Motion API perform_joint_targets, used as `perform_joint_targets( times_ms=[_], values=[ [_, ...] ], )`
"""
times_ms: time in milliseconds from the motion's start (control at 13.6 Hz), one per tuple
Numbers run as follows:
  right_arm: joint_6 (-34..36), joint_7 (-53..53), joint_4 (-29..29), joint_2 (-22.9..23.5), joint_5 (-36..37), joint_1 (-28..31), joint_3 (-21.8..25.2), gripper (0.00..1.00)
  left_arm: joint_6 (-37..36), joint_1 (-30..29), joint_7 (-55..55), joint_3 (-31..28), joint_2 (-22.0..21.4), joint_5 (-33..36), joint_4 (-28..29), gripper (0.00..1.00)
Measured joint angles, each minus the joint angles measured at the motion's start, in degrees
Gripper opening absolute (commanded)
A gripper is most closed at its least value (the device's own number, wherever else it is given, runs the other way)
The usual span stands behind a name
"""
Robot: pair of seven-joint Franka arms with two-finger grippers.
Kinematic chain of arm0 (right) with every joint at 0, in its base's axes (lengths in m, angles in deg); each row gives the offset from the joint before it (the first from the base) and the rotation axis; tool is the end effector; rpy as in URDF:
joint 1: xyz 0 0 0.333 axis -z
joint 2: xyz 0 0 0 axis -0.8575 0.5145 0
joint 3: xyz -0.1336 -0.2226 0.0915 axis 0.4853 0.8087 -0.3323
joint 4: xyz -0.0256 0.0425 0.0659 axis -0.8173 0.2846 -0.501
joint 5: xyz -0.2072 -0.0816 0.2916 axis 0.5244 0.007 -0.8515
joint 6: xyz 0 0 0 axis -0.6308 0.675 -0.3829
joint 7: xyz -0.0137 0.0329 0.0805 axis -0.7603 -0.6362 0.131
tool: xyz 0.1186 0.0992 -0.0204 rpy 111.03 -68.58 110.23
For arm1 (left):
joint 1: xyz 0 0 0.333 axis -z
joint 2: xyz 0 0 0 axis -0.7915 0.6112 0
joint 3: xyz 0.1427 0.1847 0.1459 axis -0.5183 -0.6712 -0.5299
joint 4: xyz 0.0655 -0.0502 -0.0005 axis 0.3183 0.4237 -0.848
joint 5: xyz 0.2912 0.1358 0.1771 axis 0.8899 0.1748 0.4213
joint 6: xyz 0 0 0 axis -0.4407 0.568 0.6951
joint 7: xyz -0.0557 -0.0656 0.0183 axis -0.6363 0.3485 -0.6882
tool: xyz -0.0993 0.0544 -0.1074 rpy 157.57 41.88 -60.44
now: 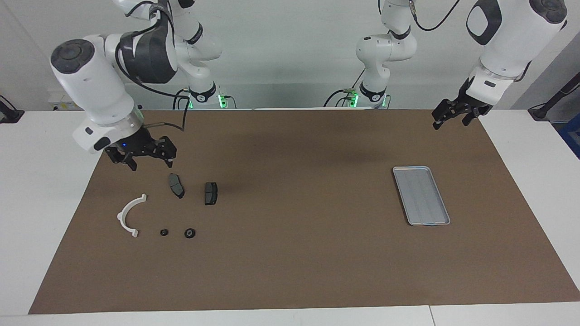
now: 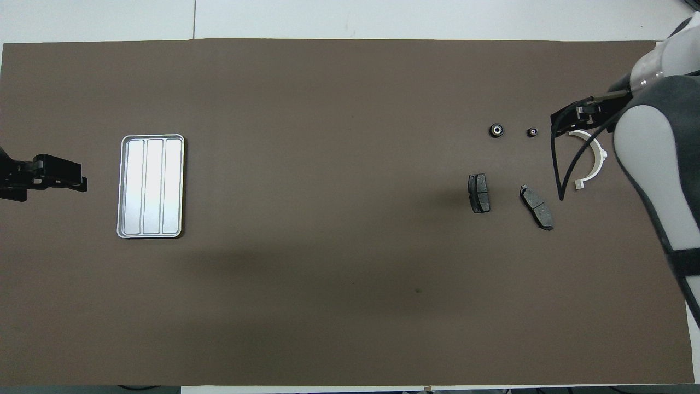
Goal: Pick bearing gear from pile to tray
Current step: 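Reach the right gripper down and grasp the nearer small dark bearing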
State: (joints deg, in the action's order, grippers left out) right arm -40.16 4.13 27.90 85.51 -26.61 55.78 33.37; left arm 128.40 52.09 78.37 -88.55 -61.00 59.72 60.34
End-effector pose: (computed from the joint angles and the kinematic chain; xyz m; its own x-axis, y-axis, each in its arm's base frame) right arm 0.6025 0.0236 0.4404 0.9981 0.0597 -0.0127 0.0596 -0.9982 -0.0065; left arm 0.5101 -0.0101 0.5090 0.9956 0.0773 -0.0528 0.0781 -0.9969 0.0117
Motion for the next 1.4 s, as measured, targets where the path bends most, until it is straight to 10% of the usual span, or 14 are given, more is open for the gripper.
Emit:
perform_joint_targets(
  times_ms=[1402],
  values=[
    [-21.34, -4.66, -3.87, 22.90, 1.97, -2.33, -0.12, 0.97, 0.00, 0.00, 0.00, 0.00, 0.00, 0.00, 0.00, 1.00]
  ],
)
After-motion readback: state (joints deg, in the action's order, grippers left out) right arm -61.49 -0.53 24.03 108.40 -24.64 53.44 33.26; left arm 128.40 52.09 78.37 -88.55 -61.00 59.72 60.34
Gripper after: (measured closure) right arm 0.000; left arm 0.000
